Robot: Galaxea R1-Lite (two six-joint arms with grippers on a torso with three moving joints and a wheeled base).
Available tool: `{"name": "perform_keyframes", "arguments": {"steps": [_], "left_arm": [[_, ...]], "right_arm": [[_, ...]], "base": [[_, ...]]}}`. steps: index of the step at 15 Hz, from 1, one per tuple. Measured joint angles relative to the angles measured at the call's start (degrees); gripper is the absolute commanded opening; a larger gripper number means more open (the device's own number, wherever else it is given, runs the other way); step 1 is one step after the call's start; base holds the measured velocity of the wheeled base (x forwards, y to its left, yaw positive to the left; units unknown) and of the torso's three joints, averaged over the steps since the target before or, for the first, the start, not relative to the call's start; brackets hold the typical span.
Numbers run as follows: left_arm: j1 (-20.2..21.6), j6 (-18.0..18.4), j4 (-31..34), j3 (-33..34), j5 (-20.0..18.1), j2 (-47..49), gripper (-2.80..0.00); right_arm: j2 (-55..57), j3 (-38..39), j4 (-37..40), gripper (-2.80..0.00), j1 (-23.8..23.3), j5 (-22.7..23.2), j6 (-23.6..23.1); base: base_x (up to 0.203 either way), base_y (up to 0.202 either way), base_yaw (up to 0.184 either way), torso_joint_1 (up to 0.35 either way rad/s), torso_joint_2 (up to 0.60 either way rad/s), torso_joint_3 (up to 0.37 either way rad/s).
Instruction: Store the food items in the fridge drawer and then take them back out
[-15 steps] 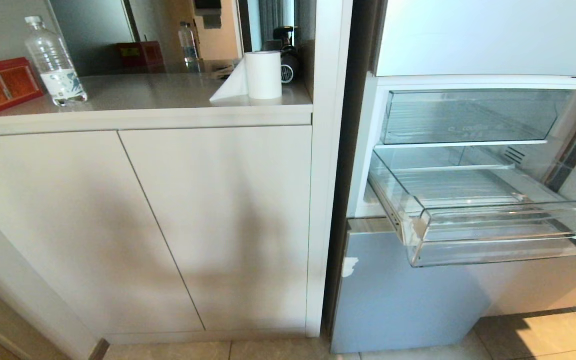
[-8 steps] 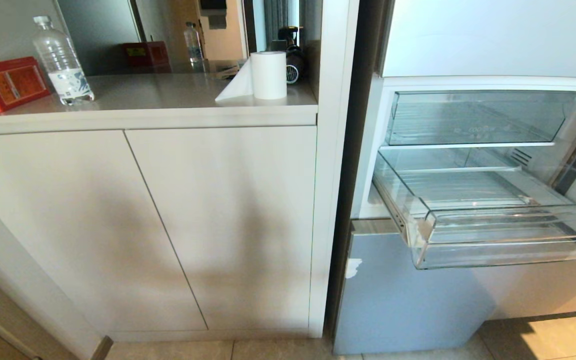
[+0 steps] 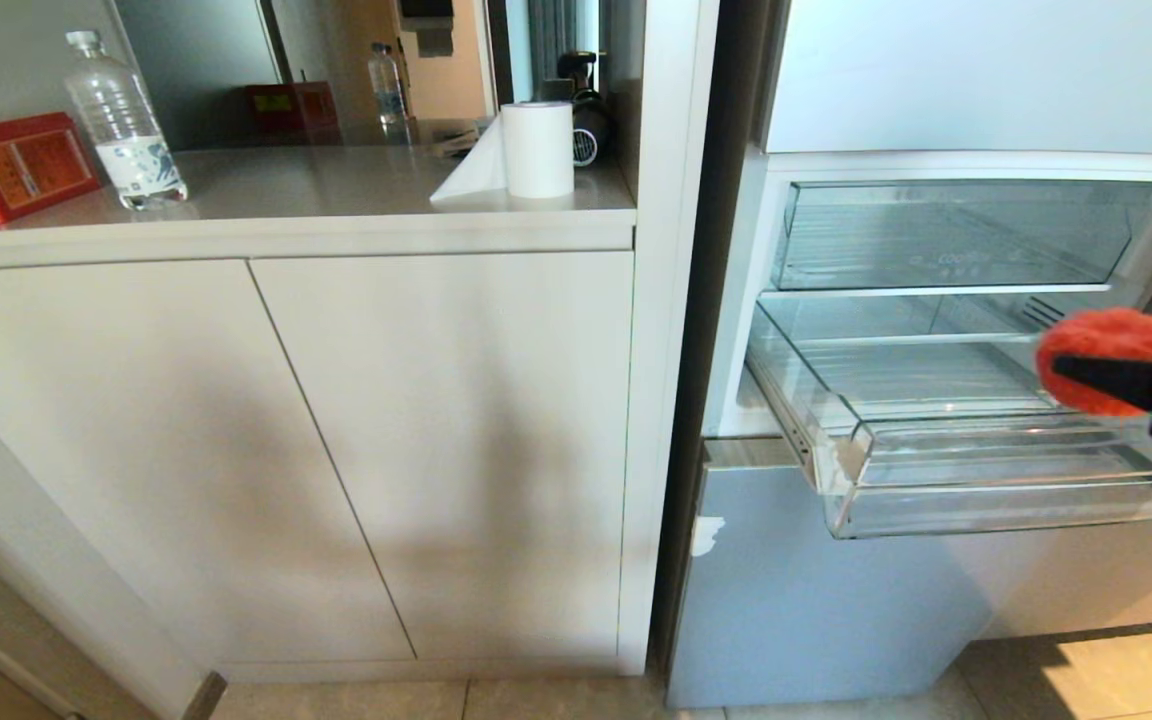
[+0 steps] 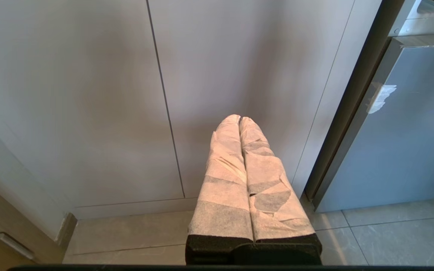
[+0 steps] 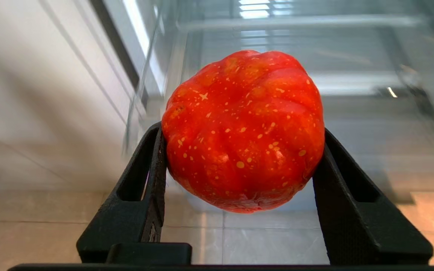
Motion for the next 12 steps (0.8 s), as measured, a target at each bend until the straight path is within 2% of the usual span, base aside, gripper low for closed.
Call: {"name": "perform_keyframes", "arguments": {"steps": [4,8,9,12], "left_arm": [[0.0,0.0,0.0,0.0,0.0,0.0,-2.80],[0.0,0.0,0.0,0.0,0.0,0.0,-2.80],[0.0,0.0,0.0,0.0,0.0,0.0,-2.80],[0.0,0.0,0.0,0.0,0.0,0.0,-2.80]], "right_arm": [[20.0,-14.9,-1.3,-2.80,0.0,0.1,1.3],[33.1,-21.8,-4.1,-2.80,-0.1,-0.1,2.3],[35.0,-22.3,-4.1,0.00,-0.2,-0.1,2.3],[37.1,-22.9,-4.1,0.00,-0.4,-0.3,2.4]], "base": [[0.000,0.000,0.000,0.000,0.00,0.000],[0.000,0.000,0.000,0.000,0.00,0.000],[0.000,0.000,0.000,0.000,0.00,0.000],[0.000,0.000,0.000,0.000,0.00,0.000]]}}
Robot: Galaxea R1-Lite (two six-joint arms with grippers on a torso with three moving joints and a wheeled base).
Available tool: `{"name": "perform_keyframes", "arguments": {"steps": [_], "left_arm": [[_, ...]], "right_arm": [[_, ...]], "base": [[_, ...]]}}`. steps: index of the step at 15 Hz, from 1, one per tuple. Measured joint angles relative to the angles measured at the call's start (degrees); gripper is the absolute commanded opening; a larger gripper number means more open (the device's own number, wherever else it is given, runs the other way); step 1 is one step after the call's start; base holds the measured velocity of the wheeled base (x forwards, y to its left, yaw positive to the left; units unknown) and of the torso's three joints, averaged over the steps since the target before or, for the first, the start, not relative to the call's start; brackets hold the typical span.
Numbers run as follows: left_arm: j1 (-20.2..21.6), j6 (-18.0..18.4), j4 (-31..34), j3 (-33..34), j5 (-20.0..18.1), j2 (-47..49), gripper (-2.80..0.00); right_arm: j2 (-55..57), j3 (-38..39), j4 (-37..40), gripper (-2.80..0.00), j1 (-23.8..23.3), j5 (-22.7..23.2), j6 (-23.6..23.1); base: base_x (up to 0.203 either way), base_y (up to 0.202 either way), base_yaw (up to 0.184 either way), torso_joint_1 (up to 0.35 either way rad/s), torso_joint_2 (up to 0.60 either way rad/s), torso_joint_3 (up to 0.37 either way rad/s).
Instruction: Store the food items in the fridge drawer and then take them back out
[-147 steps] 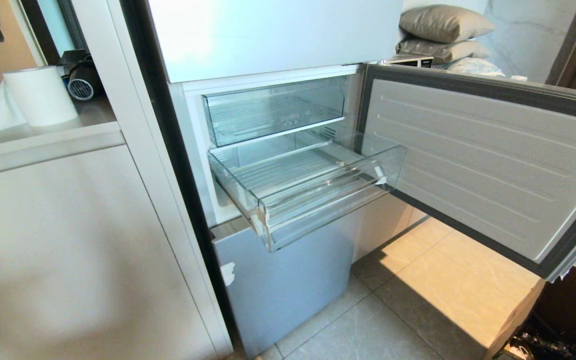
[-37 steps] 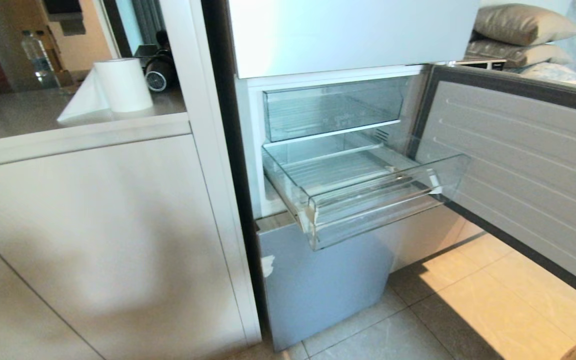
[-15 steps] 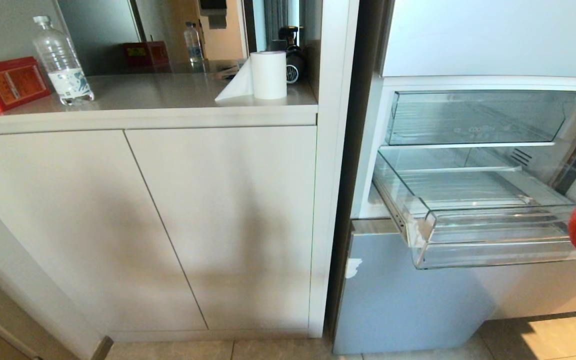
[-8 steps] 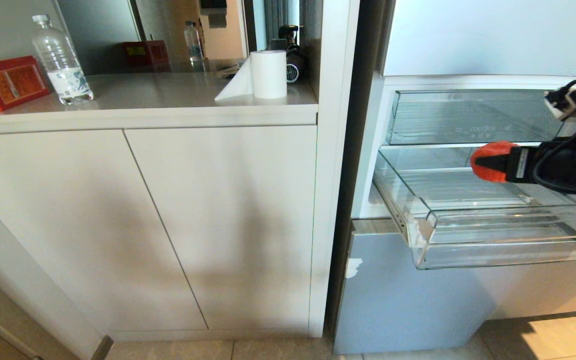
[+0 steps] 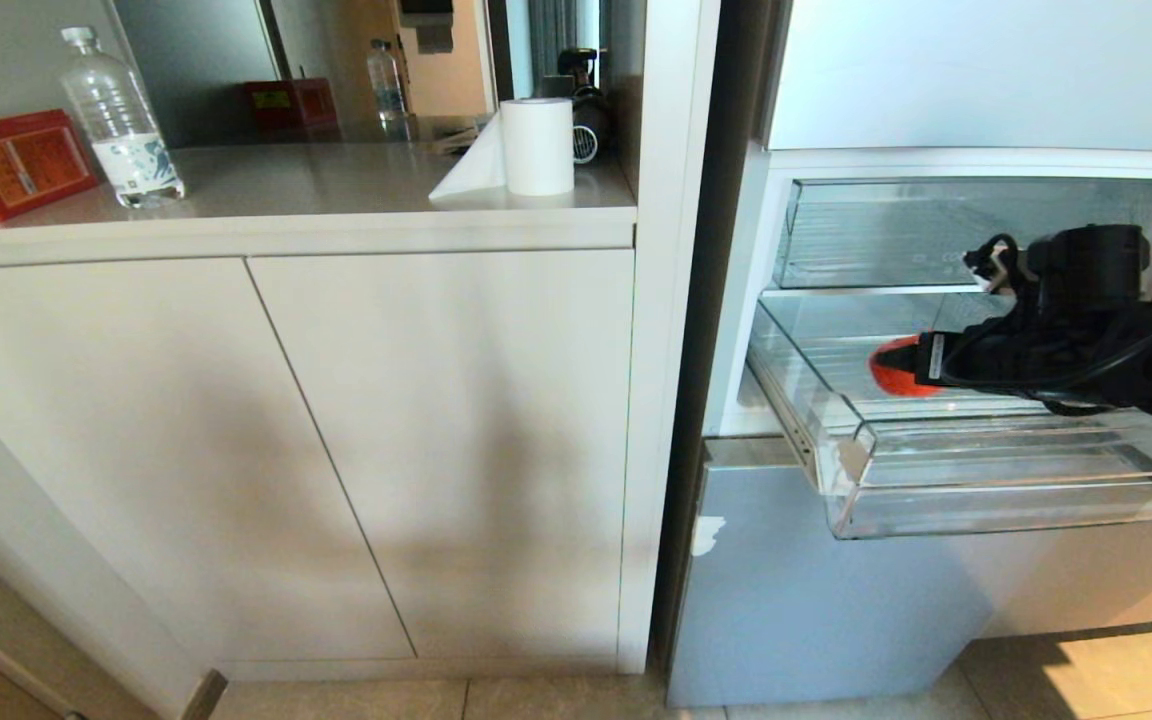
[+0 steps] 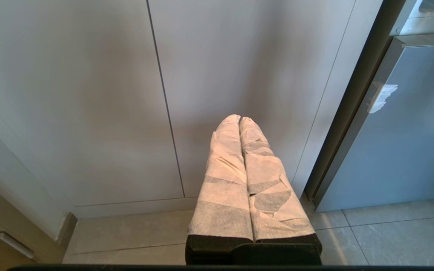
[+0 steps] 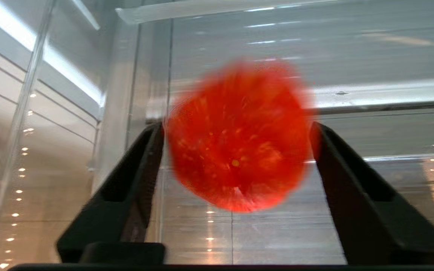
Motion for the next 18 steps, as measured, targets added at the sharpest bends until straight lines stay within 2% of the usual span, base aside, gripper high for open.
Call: {"name": "perform_keyframes", "arguments": {"steps": [3,4,7,10,18], "left_arm": [[0.0,0.0,0.0,0.0,0.0,0.0,-2.80],[0.0,0.0,0.0,0.0,0.0,0.0,-2.80],[0.0,0.0,0.0,0.0,0.0,0.0,-2.80],[0.0,0.0,0.0,0.0,0.0,0.0,-2.80],[0.0,0.0,0.0,0.0,0.0,0.0,-2.80]], "right_arm": [[-2.9,0.8,0.0,0.00,-0.5,-0.9,0.0],[-4.8,1.4,0.0,-2.80,-0.8,-1.2,0.0],[-14.3,5.3,0.1,-2.80,-2.2,-1.7,0.1],[-28.2,14.8,0.2,-2.80,-3.0,-2.1,-0.6],[-67.9,57.1,0.5,-2.80,-4.3,-2.7,-1.1]], "base": [[0.000,0.000,0.000,0.000,0.00,0.000],[0.000,0.000,0.000,0.000,0.00,0.000],[0.000,0.000,0.000,0.000,0.00,0.000],[0.000,0.000,0.000,0.000,0.00,0.000],[0.000,0.000,0.000,0.000,0.00,0.000]]}}
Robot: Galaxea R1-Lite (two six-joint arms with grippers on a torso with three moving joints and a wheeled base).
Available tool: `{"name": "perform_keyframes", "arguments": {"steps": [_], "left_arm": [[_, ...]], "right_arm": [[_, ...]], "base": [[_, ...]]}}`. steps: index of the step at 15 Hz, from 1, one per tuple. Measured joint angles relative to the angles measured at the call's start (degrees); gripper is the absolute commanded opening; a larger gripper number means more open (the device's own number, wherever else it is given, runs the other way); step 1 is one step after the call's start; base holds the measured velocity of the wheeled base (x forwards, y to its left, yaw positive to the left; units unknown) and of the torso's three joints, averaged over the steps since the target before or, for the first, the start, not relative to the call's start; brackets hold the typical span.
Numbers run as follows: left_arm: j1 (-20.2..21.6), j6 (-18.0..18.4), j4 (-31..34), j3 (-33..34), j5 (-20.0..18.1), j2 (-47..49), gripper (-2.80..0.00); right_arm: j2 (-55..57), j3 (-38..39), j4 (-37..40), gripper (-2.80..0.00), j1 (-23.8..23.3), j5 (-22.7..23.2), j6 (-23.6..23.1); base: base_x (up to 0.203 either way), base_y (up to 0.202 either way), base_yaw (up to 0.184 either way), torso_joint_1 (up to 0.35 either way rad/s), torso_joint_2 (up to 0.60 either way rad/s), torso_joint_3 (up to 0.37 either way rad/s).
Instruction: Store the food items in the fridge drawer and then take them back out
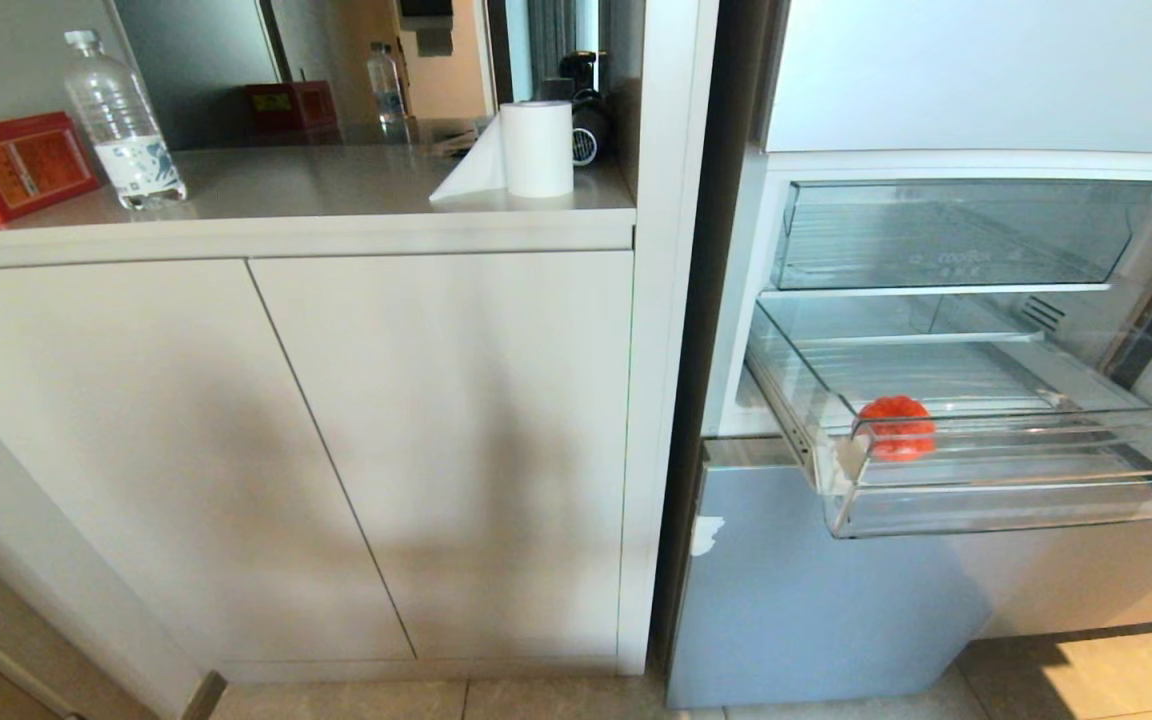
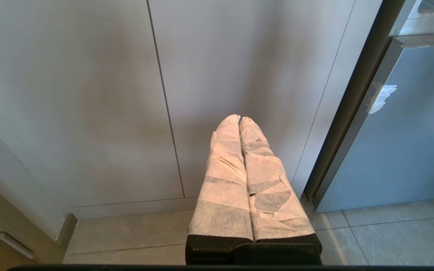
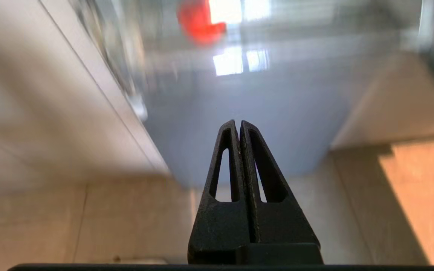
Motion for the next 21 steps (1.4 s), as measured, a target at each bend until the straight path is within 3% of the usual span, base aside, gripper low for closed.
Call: {"name": "perform_keyframes", "arguments": {"steps": [3,7,11,15,21], "left_arm": [[0.0,0.0,0.0,0.0,0.0,0.0,-2.80],[0.0,0.0,0.0,0.0,0.0,0.0,-2.80],[0.0,0.0,0.0,0.0,0.0,0.0,-2.80],[0.0,0.0,0.0,0.0,0.0,0.0,-2.80],[0.0,0.0,0.0,0.0,0.0,0.0,-2.80]], "right_arm": [[-11.1,9.9,2.3,-2.80,-1.8,2.8,-1.6],[-22.3,16.1,6.8,-2.80,-2.2,2.2,-6.6],[-28.1,16.9,7.6,-2.80,3.2,1.2,-7.1],[-38.1,16.9,10.4,-2.80,4.2,-0.5,-6.1],[-41.0,17.0,10.7,-2.80,4.3,-2.1,-4.7]], "base": [[0.000,0.000,0.000,0.000,0.00,0.000],[0.000,0.000,0.000,0.000,0.00,0.000],[0.000,0.000,0.000,0.000,0.00,0.000],[0.000,0.000,0.000,0.000,0.00,0.000],[-0.001,0.000,-0.018,0.002,0.00,0.001]]}}
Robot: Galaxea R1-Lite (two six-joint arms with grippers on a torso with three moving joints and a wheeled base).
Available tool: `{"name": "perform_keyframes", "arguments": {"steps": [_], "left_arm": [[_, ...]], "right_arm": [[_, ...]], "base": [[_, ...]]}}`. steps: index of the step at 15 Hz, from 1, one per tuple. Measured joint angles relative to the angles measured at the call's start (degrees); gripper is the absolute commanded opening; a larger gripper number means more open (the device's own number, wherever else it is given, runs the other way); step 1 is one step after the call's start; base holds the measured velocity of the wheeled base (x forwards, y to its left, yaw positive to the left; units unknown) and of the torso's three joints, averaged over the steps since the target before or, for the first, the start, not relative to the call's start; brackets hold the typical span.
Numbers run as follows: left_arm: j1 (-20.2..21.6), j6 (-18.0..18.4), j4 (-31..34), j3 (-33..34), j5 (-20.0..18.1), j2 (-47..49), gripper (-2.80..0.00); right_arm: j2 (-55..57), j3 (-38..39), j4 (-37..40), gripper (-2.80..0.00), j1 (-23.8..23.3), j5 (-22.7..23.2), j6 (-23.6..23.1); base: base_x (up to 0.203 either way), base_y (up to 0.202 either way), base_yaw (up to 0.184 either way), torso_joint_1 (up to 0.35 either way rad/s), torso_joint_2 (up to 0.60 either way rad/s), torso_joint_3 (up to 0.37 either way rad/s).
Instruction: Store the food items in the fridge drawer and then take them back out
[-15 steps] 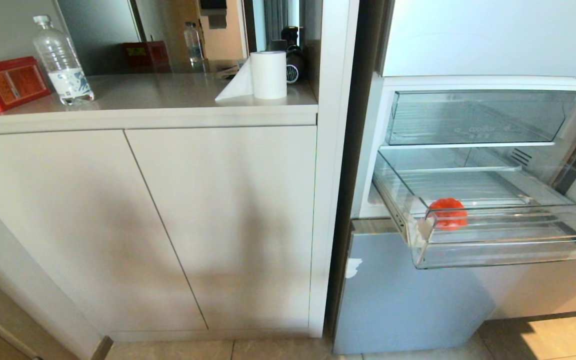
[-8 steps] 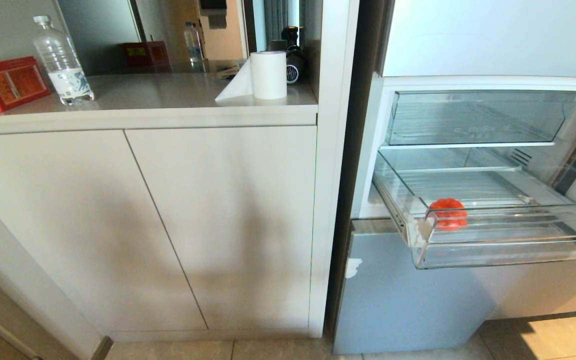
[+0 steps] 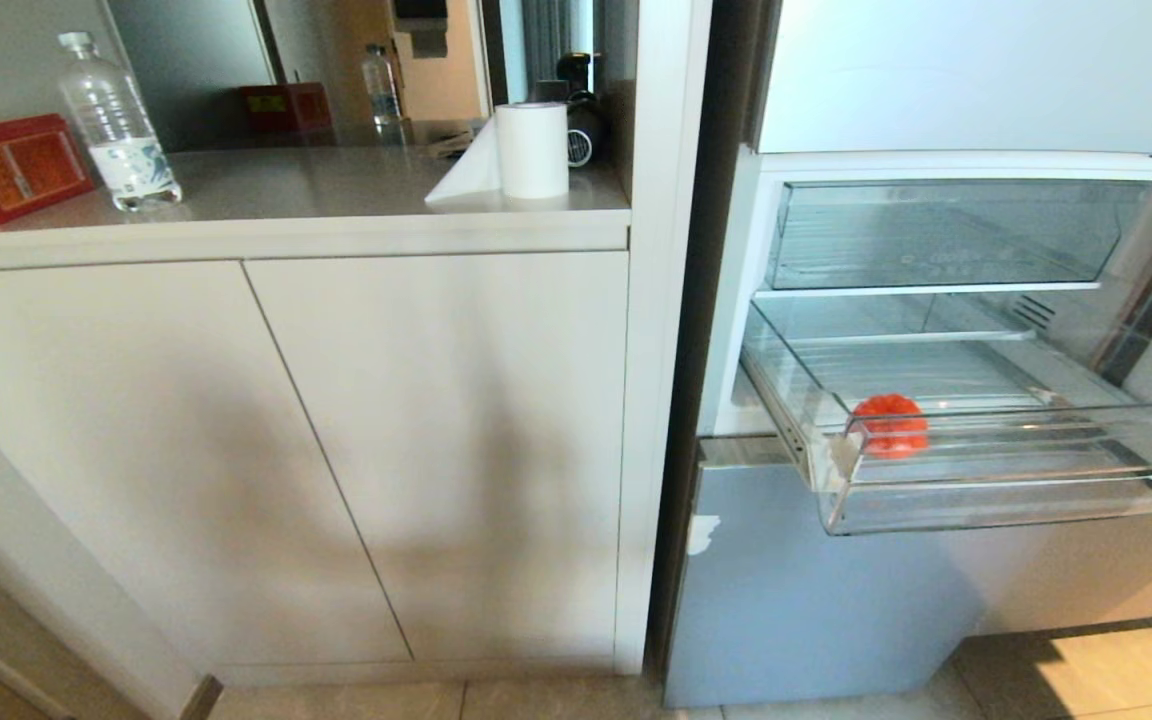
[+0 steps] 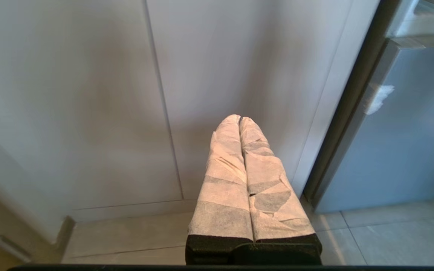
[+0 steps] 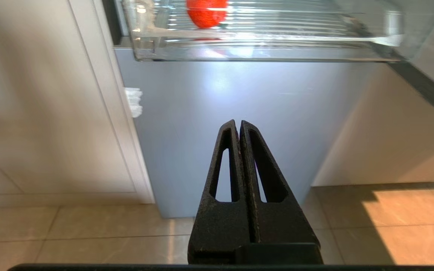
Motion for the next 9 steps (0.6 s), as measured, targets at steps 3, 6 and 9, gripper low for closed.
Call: {"name": "perform_keyframes", "arguments": {"steps": [3,6,9], "left_arm": [[0.0,0.0,0.0,0.0,0.0,0.0,-2.80],[0.0,0.0,0.0,0.0,0.0,0.0,-2.80],[0.0,0.0,0.0,0.0,0.0,0.0,-2.80]], "right_arm": [[-0.1,0.0,0.0,-2.80,0.0,-0.1,0.9],[-0.1,0.0,0.0,-2.80,0.0,-0.3,2.6],[-0.1,0.0,-0.1,-2.80,0.0,-0.4,3.1]], "base": [[-0.003,0.007,-0.172,0.004,0.00,0.006],[-0.002,0.007,-0.176,0.002,0.00,-0.001],[-0.002,0.007,-0.177,0.000,0.00,0.004]]}}
